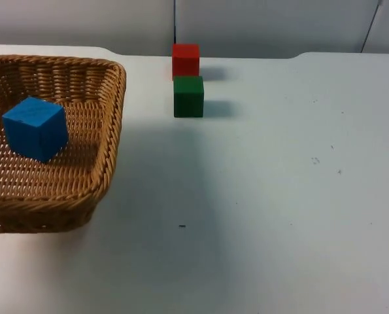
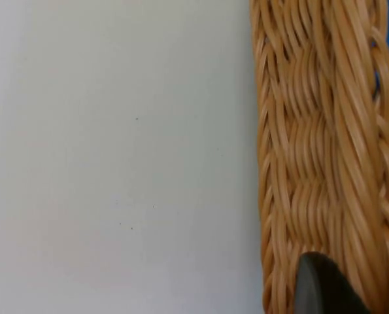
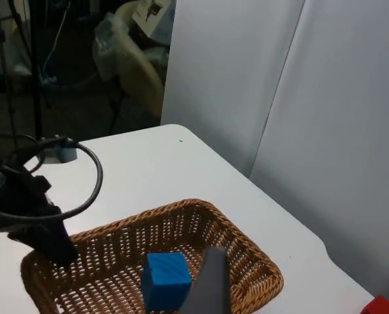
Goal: Pick up the basket with the left hand and place the blue cube into the basket with the right hand.
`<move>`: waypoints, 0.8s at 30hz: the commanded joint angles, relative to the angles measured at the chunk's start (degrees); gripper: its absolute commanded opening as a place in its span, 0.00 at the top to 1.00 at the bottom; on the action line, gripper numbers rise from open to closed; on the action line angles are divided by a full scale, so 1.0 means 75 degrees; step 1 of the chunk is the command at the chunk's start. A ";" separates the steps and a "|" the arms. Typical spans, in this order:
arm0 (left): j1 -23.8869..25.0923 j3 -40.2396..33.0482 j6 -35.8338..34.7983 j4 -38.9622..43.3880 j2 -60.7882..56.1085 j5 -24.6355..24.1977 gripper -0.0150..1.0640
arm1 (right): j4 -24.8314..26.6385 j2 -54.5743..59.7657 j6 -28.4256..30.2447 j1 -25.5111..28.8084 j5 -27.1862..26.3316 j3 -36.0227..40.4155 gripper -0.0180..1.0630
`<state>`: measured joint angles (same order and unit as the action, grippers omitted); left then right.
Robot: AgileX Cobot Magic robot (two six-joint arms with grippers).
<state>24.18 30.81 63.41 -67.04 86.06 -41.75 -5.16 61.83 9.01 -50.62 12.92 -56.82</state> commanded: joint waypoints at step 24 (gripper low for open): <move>0.0010 0.0598 0.1687 -0.1244 0.2579 0.0733 0.99 | 0.0329 -0.2914 -0.0175 -0.0026 0.0779 0.1353 0.31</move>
<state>24.18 35.03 76.52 -75.13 105.14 -37.80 -2.90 40.50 7.99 -50.62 18.45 -46.98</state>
